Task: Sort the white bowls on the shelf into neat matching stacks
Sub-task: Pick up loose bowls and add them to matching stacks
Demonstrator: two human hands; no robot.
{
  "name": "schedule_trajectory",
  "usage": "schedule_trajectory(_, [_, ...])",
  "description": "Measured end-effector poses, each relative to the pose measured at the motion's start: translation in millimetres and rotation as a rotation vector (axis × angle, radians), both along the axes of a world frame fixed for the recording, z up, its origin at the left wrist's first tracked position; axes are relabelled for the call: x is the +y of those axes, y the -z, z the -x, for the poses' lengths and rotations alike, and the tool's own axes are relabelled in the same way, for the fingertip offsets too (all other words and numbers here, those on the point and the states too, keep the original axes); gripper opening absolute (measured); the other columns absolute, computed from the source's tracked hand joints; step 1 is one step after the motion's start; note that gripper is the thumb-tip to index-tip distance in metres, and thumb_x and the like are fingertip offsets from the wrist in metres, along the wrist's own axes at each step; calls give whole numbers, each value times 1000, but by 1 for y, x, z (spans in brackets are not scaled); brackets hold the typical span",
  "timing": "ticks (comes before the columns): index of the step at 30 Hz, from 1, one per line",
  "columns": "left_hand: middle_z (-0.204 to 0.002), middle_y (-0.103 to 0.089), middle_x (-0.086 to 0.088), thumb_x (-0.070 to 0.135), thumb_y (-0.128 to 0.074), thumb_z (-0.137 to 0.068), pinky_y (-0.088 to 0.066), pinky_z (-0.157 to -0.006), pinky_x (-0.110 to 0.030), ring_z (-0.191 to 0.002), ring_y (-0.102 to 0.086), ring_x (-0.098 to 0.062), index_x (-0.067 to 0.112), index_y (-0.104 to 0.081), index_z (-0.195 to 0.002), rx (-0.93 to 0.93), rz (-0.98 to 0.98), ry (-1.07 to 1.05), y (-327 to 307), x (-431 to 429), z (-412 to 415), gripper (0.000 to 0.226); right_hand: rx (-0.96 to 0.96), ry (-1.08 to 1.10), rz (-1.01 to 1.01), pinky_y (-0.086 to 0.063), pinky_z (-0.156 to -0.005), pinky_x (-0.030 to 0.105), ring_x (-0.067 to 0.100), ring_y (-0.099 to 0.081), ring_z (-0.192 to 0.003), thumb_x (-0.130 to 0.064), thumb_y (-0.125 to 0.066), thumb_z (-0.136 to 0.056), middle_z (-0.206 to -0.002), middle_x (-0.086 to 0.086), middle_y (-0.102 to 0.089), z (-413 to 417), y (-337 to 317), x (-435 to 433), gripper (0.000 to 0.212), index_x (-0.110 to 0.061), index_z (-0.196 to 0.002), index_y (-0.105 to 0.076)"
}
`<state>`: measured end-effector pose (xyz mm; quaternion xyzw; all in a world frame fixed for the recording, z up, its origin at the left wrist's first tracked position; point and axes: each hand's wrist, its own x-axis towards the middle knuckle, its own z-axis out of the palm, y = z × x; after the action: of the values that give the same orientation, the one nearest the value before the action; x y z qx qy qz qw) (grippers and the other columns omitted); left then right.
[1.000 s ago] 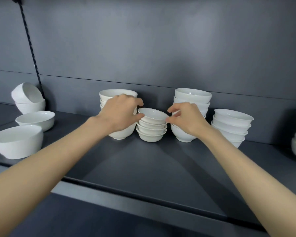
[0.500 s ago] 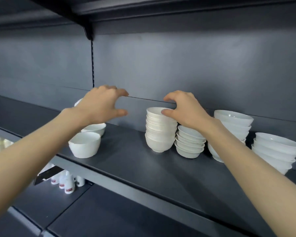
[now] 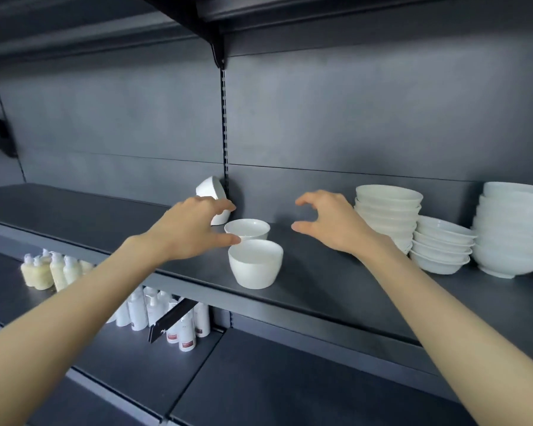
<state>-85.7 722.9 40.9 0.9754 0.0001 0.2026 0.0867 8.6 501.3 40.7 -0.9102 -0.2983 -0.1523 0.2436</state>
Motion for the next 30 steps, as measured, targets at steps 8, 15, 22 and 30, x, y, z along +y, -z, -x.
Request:
schedule_trajectory(8, [-125,-55,5,54,-79,-67,-39,-100,-29,-120,-49,-11,27,-45,-135,199,307,132,53,48,-27,81,207,-18,16,-39,-105,39,20,-43,-130,-41,-71,-83,-142,1,-47,-6,30,40,67,-18,-140,-44])
schedule_trajectory(15, [-120,-54,10,39,-83,-68,-35,-92,-20,-112,-49,-6,30,-45,-132,355,482,203,85,53,-57,75,478,-48,25,-42,-100,29,16,-54,-118,-52,-78,-69,-140,-1,-47,-25,53,46,93,-20,-145,-35])
schedule_trajectory(22, [-92,-73,12,17,-86,-68,-47,-86,-20,-93,-67,-4,22,-66,-100,263,755,320,101,47,-70,38,470,-168,-29,-48,-73,43,33,-61,-82,-60,-83,-47,-92,16,-65,-46,66,51,68,-8,-86,-63])
schedule_trajectory(30, [-110,-67,0,19,-81,-71,-53,-84,-17,-93,-70,-10,26,-60,-110,-51,975,308,54,66,-70,45,401,-311,-347,-54,-81,25,6,-67,-86,-33,-84,-64,-91,-9,-73,-62,10,78,33,-18,-90,-70])
